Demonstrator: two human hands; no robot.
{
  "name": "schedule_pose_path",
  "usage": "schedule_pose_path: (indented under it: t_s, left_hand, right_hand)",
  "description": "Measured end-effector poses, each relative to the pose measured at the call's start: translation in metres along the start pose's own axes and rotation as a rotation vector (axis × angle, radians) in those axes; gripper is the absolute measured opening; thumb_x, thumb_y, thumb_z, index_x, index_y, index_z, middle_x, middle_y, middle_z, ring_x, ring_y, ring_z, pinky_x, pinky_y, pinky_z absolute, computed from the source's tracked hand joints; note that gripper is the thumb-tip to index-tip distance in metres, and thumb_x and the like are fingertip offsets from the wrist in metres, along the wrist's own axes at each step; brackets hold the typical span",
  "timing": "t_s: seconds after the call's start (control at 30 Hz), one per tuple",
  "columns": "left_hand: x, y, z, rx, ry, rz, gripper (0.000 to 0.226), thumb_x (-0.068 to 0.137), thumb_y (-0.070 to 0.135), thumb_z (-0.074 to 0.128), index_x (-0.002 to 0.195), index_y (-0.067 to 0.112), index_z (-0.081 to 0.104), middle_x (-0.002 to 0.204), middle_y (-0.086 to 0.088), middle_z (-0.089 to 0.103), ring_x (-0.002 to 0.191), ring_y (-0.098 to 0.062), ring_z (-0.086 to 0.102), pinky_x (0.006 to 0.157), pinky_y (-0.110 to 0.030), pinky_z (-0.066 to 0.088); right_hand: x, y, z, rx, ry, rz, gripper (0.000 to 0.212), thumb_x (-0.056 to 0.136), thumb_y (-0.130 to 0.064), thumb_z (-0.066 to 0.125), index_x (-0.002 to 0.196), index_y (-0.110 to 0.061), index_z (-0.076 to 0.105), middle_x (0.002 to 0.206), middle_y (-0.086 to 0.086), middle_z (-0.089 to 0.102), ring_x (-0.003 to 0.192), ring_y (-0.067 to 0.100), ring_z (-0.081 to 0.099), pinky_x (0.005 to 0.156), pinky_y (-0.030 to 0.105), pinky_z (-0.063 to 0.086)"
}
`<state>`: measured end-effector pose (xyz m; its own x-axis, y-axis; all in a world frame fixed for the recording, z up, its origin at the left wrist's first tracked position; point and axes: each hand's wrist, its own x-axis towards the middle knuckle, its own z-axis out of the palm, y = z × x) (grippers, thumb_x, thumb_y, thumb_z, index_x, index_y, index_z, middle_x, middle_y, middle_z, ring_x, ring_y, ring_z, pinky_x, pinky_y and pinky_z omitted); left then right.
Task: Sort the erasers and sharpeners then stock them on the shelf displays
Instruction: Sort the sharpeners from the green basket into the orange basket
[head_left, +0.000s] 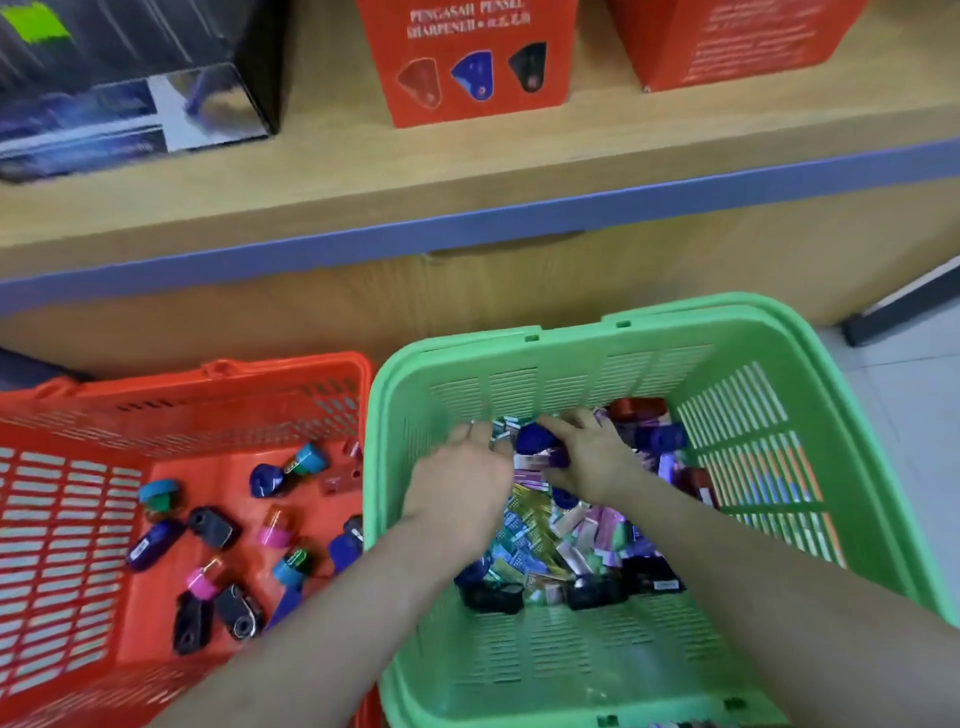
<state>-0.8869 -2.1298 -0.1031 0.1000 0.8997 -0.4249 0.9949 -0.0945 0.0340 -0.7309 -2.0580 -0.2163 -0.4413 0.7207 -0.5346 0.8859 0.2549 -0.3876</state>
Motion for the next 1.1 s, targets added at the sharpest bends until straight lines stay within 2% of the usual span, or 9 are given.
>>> schedule_pose_path:
  t_s: [0.1, 0.2, 0.33, 0.43, 0.63, 0.77, 0.9, 1.0, 1.1]
  left_hand:
    - [0.030, 0.003, 0.033, -0.052, -0.284, -0.191, 0.069, 0.082, 0.010, 0.066, 0.141, 0.000, 0.031, 0.146, -0.021, 0.029, 0.130, -0.033, 0.036, 0.103, -0.039, 0.042]
    - [0.049, 0.000, 0.055, -0.145, -0.365, -0.301, 0.085, 0.080, 0.008, 0.071, 0.146, 0.000, 0.018, 0.153, -0.026, 0.015, 0.131, -0.038, 0.038, 0.104, -0.040, 0.043]
    - [0.053, -0.001, 0.061, -0.156, -0.324, -0.281, 0.076, 0.075, -0.004, 0.070, 0.139, 0.004, 0.031, 0.135, -0.018, 0.031, 0.094, -0.023, 0.060, 0.078, -0.032, 0.058]
    - [0.051, -0.002, 0.064, 0.048, -0.383, -0.207, 0.055, 0.087, 0.002, 0.060, 0.137, 0.003, 0.037, 0.125, -0.018, 0.039, 0.090, -0.017, 0.058, 0.073, -0.025, 0.057]
    - [0.052, 0.002, 0.056, 0.199, -0.372, -0.186, 0.033, 0.089, 0.023, 0.064, 0.118, 0.012, 0.052, 0.096, -0.003, 0.055, 0.069, -0.011, 0.048, 0.061, -0.024, 0.046]
    - [0.044, 0.013, 0.054, -0.065, -0.506, -0.160, 0.044, 0.090, 0.057, 0.049, 0.096, 0.015, 0.059, 0.103, -0.001, 0.062, 0.091, -0.020, 0.062, 0.080, -0.032, 0.053]
    - [0.021, 0.029, 0.083, -0.108, -0.703, -0.085, 0.058, 0.085, 0.032, 0.068, 0.131, 0.009, 0.042, 0.123, -0.012, 0.058, 0.107, -0.031, 0.059, 0.088, -0.037, 0.052]
    - [0.016, 0.038, 0.097, 0.064, -0.671, -0.017, 0.076, 0.086, 0.019, 0.068, 0.144, 0.008, 0.021, 0.127, -0.017, 0.055, 0.110, -0.033, 0.057, 0.083, -0.037, 0.053]
    - [0.014, 0.038, 0.103, 0.030, -0.698, -0.051, 0.083, 0.083, 0.018, 0.070, 0.148, 0.015, 0.020, 0.140, -0.019, 0.045, 0.115, -0.033, 0.054, 0.084, -0.037, 0.052]
  right_hand:
    - [-0.004, -0.005, 0.008, -0.152, -0.058, 0.061, 0.079, 0.080, -0.048, 0.072, 0.144, -0.038, 0.026, 0.135, 0.010, 0.033, 0.127, 0.033, 0.031, 0.096, 0.050, 0.047]
    - [-0.012, -0.001, 0.009, -0.223, -0.113, 0.035, 0.066, 0.080, -0.049, 0.071, 0.132, -0.032, 0.033, 0.143, 0.008, 0.027, 0.129, 0.031, 0.029, 0.091, 0.046, 0.049]
    - [-0.025, 0.004, 0.016, -0.246, -0.232, 0.010, 0.075, 0.073, -0.049, 0.078, 0.129, -0.033, 0.031, 0.145, 0.009, 0.029, 0.131, 0.038, 0.029, 0.096, 0.050, 0.048]
    - [-0.035, 0.008, 0.017, -0.271, -0.291, 0.018, 0.086, 0.071, -0.056, 0.076, 0.139, -0.038, 0.027, 0.142, 0.012, 0.032, 0.130, 0.041, 0.028, 0.100, 0.051, 0.044]
    - [-0.047, 0.023, 0.004, -0.195, -0.287, 0.065, 0.054, 0.070, -0.047, 0.076, 0.119, -0.030, 0.061, 0.125, 0.009, 0.040, 0.110, 0.032, 0.045, 0.095, 0.035, 0.046]
    - [-0.048, 0.036, -0.002, -0.011, -0.209, 0.123, 0.057, 0.064, -0.044, 0.081, 0.115, -0.023, 0.066, 0.117, 0.008, 0.056, 0.098, 0.025, 0.060, 0.088, 0.027, 0.049]
    - [-0.054, 0.037, -0.002, -0.106, -0.263, 0.067, 0.050, 0.074, -0.033, 0.075, 0.116, -0.019, 0.053, 0.115, 0.005, 0.060, 0.102, 0.025, 0.058, 0.085, 0.028, 0.042]
    - [-0.057, 0.039, -0.001, 0.113, -0.274, 0.151, 0.045, 0.077, -0.023, 0.078, 0.113, -0.023, 0.051, 0.112, 0.004, 0.062, 0.089, 0.022, 0.059, 0.072, 0.026, 0.046]
    - [-0.064, 0.040, -0.007, 0.662, -0.335, 0.354, 0.032, 0.087, -0.021, 0.071, 0.115, -0.028, 0.057, 0.110, 0.004, 0.061, 0.071, 0.017, 0.055, 0.054, 0.027, 0.047]
